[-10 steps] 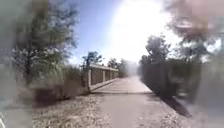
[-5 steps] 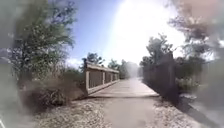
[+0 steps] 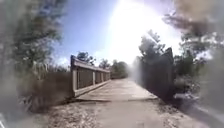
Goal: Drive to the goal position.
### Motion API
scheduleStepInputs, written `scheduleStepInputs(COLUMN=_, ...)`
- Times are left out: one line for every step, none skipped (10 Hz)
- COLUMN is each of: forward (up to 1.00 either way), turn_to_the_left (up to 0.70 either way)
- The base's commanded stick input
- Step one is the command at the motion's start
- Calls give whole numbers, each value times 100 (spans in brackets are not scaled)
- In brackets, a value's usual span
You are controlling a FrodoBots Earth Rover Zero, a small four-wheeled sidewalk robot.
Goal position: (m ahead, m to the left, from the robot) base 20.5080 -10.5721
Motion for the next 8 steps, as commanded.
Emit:
scheduleStepInputs(forward=70, turn_to_the_left=0)
scheduleStepInputs(forward=70, turn_to_the_left=0)
scheduleStepInputs(forward=70, turn_to_the_left=0)
scheduleStepInputs(forward=70, turn_to_the_left=0)
scheduleStepInputs(forward=70, turn_to_the_left=0)
scheduleStepInputs(forward=70, turn_to_the_left=0)
scheduleStepInputs(forward=70, turn_to_the_left=-5)
scheduleStepInputs(forward=70, turn_to_the_left=-13)
